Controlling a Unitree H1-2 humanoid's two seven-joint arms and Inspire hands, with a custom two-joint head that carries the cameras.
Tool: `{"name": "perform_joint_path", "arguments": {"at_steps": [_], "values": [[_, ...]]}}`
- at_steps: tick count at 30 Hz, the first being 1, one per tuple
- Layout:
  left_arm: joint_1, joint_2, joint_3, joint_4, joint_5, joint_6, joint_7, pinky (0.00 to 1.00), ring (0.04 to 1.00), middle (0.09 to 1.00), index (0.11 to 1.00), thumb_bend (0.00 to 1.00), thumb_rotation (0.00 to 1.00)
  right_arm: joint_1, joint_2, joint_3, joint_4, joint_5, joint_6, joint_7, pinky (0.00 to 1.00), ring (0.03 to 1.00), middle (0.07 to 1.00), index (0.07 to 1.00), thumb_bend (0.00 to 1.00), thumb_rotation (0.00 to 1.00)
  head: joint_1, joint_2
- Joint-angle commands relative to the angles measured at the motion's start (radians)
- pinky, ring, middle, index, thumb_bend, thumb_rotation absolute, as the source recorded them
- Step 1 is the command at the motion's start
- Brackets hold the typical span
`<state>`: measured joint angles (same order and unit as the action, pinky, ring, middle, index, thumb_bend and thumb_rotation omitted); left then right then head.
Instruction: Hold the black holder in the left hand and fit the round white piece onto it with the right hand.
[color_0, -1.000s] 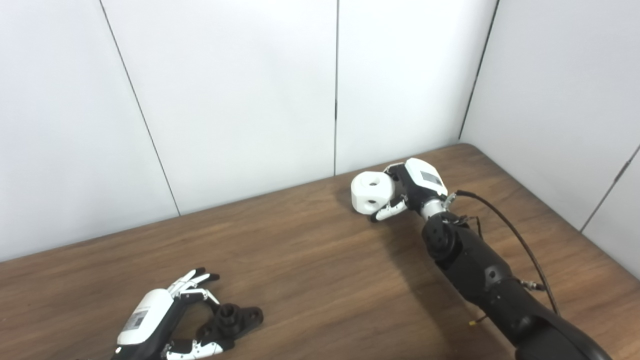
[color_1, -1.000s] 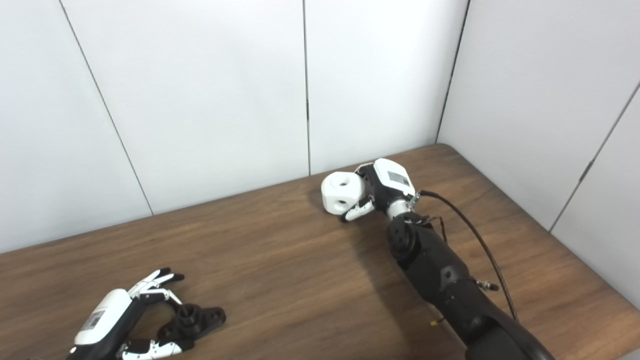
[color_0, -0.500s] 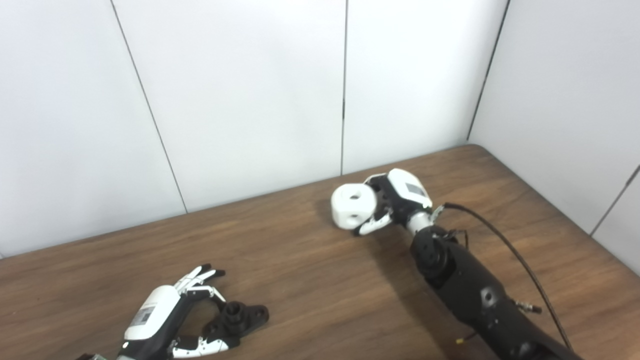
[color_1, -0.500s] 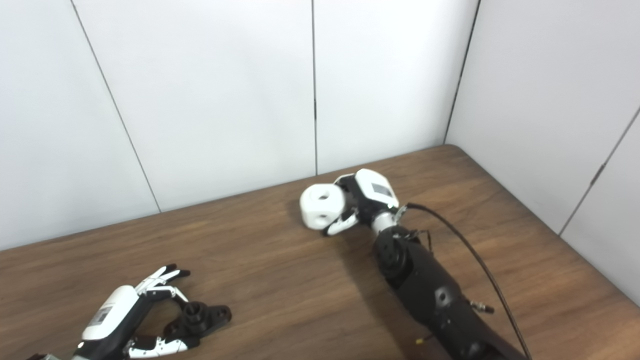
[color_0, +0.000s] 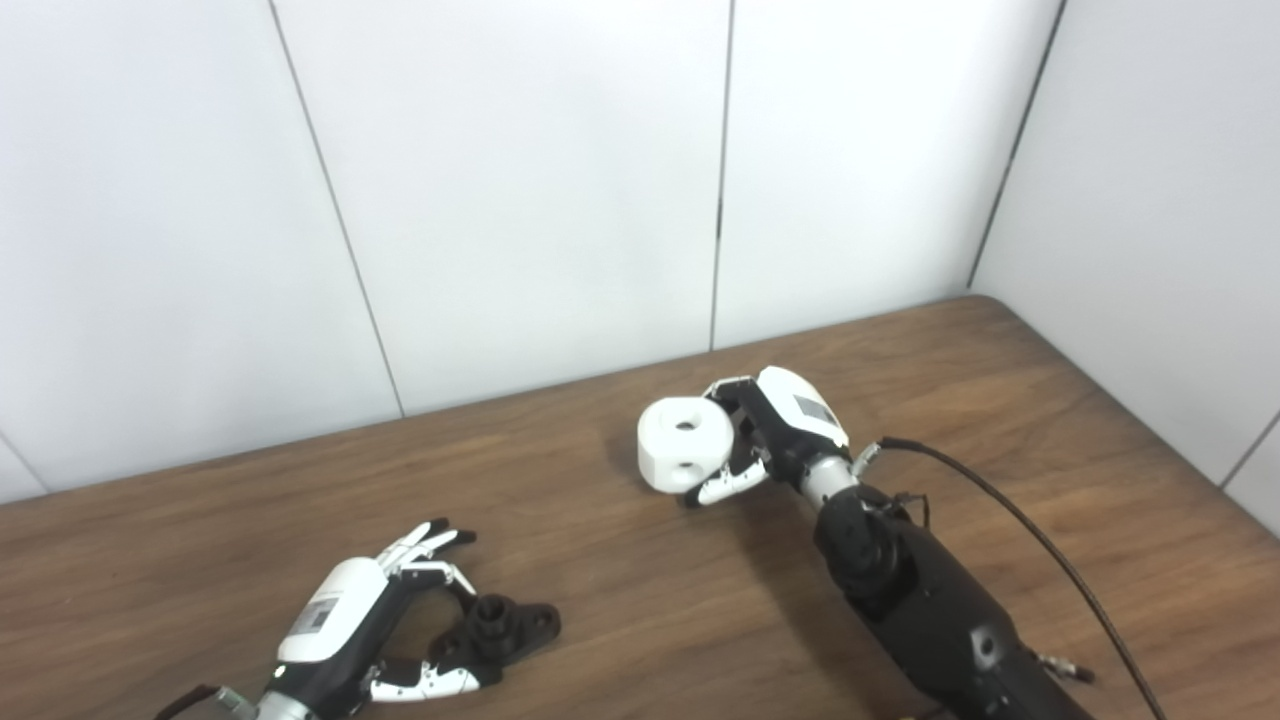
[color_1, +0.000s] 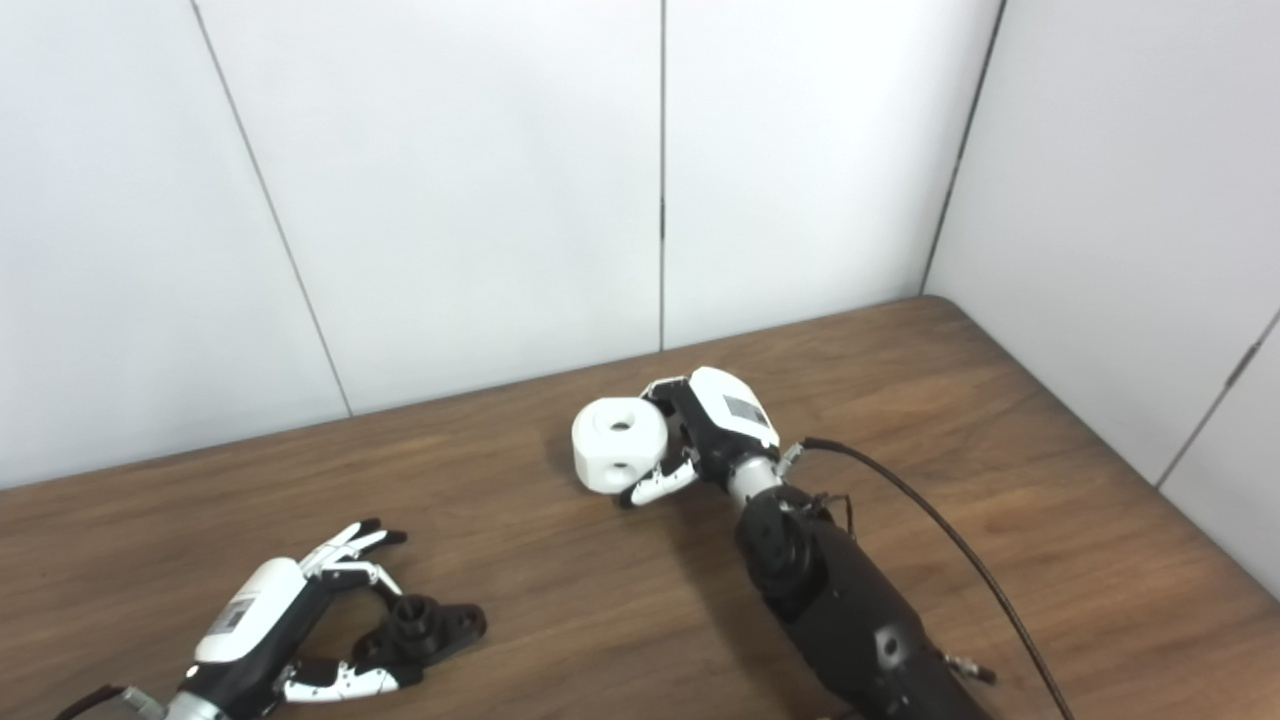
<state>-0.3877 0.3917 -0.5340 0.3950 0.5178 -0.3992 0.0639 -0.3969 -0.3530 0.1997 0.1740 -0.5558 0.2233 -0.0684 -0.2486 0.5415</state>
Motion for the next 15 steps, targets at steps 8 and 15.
{"name": "perform_joint_path", "arguments": {"at_steps": [8, 15], "values": [[0.095, -0.036, -0.068, 0.107, 0.084, 0.048, -0.082, 0.95, 0.976, 0.894, 0.485, 0.52, 0.05, 0.015, 0.053, 0.007, -0.170, -0.013, -0.027, 0.034, 0.61, 0.736, 0.714, 0.482, 0.52, 0.13, 0.061, 0.015], [0.095, -0.047, -0.071, 0.102, 0.087, 0.067, -0.090, 0.96, 0.979, 0.901, 0.485, 0.52, 0.05, 0.041, 0.084, 0.017, -0.253, -0.002, -0.034, 0.059, 0.62, 0.733, 0.712, 0.482, 0.52, 0.13, 0.107, 0.031]]}}
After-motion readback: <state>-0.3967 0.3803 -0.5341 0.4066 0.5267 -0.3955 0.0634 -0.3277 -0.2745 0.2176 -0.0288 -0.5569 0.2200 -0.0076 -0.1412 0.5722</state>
